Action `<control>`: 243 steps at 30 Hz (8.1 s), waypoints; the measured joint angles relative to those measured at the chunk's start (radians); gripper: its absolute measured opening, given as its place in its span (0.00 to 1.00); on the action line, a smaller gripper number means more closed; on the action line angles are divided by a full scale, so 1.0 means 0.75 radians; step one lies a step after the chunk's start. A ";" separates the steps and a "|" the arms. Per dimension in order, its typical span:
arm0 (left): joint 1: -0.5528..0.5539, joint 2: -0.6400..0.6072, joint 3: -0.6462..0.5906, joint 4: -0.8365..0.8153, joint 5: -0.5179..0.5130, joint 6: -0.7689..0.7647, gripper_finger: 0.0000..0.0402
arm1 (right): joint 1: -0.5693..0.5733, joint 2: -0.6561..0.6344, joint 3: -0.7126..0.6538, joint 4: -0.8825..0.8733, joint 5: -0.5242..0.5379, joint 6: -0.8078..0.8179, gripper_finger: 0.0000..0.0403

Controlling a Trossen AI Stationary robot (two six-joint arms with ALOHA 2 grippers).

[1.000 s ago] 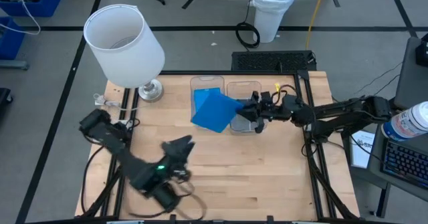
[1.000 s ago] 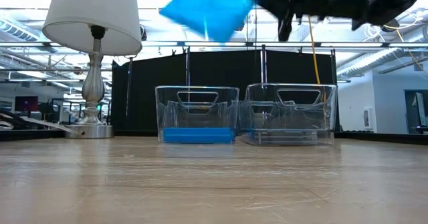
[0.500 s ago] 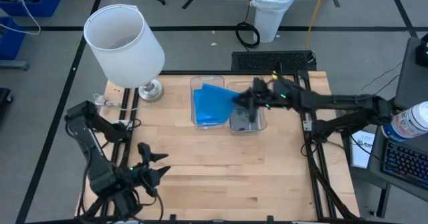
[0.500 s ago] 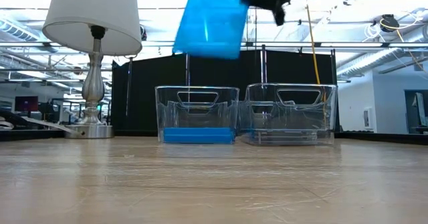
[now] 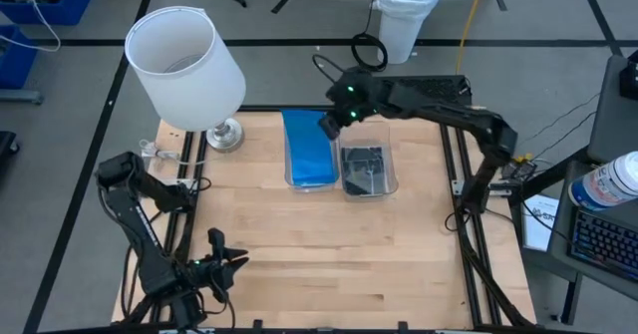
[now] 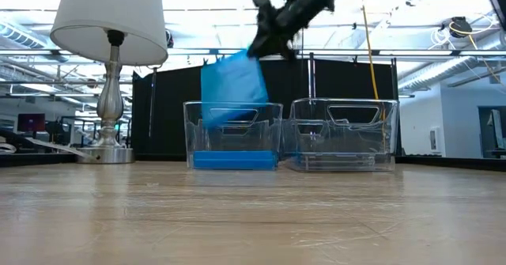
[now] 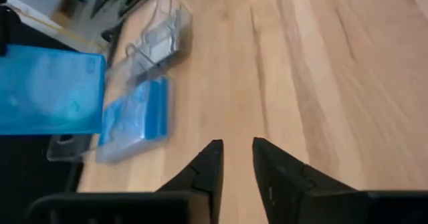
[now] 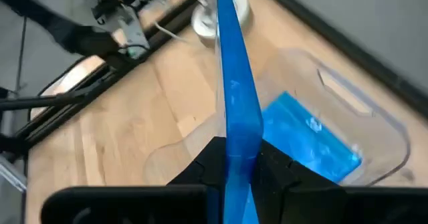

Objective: Pick & place jewel cases by type
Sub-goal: Stack the blue CD case on top of the blue CD cases in the left transparent bin, then return to Home Position

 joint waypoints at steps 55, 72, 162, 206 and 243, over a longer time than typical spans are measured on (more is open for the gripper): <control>-0.136 -0.301 -0.031 0.134 -0.329 0.550 0.13 | 0.406 -0.291 -0.082 0.026 0.195 -0.777 0.10; 0.811 -1.041 -0.391 1.202 1.085 1.725 0.01 | 0.579 -1.012 -0.972 0.530 0.154 -0.681 0.00; 0.183 -2.040 -1.535 1.626 0.001 1.441 0.12 | 0.625 -2.255 -2.189 0.930 0.401 -0.381 0.00; 0.183 -2.040 -1.535 1.626 0.001 1.442 0.12 | 0.625 -2.255 -2.189 0.930 0.401 -0.381 0.00; 0.183 -2.039 -1.535 1.626 0.001 1.442 0.12 | 0.625 -2.255 -2.190 0.930 0.401 -0.381 0.00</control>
